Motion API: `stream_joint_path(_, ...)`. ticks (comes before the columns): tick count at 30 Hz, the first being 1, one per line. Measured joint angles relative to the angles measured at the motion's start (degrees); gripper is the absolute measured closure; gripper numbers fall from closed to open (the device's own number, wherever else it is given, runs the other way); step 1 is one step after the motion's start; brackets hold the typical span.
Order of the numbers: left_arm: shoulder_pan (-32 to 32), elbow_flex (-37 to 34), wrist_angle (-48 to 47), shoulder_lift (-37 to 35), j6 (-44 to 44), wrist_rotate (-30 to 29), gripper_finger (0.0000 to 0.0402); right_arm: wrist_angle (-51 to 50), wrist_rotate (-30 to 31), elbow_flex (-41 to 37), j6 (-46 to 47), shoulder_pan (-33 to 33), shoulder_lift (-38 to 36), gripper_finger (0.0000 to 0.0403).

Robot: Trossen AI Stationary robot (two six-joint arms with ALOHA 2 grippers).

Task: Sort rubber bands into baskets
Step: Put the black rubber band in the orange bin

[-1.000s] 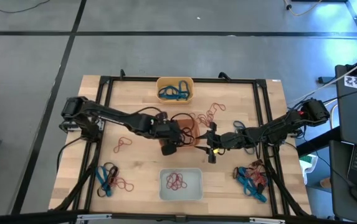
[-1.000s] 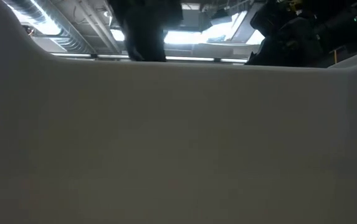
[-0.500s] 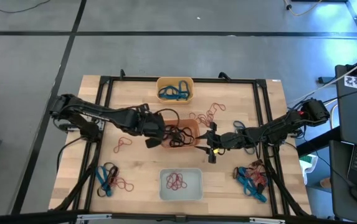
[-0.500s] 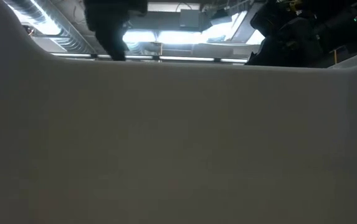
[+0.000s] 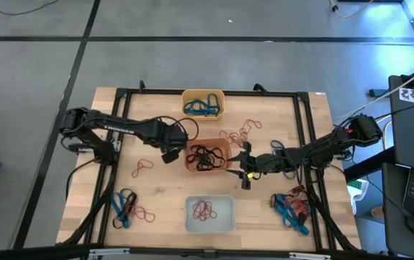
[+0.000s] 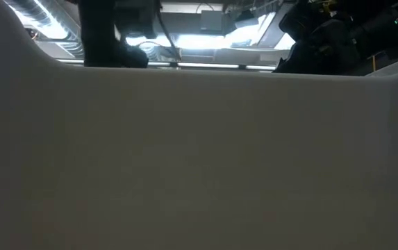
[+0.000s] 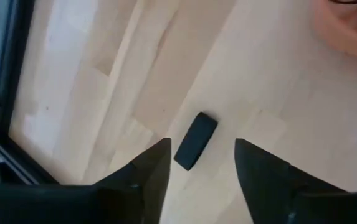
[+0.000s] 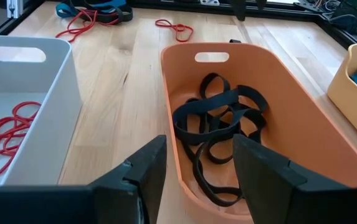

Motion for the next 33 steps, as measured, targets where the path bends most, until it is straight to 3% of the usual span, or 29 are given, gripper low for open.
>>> stream_joint_path(7,4.3,-3.0,0.9,0.0,3.7,0.7,0.0179,0.0,0.0,0.0,0.0,0.0,0.0,0.0221)
stream_joint_path(14,7.2,-8.4,3.8,0.0,8.1,1.8,0.0187,0.0,0.0,0.0,0.0,0.0,0.0,0.0221)
stream_joint_path(20,8.2,-13.1,12.6,0.0,12.7,4.1,0.0188,0.0,0.0,0.0,0.0,0.0,0.0,0.0221)
stream_joint_path(33,9.2,-19.0,19.2,0.1,14.1,6.2,0.0205,0.0,0.0,0.0,0.0,0.0,0.0,0.0221)
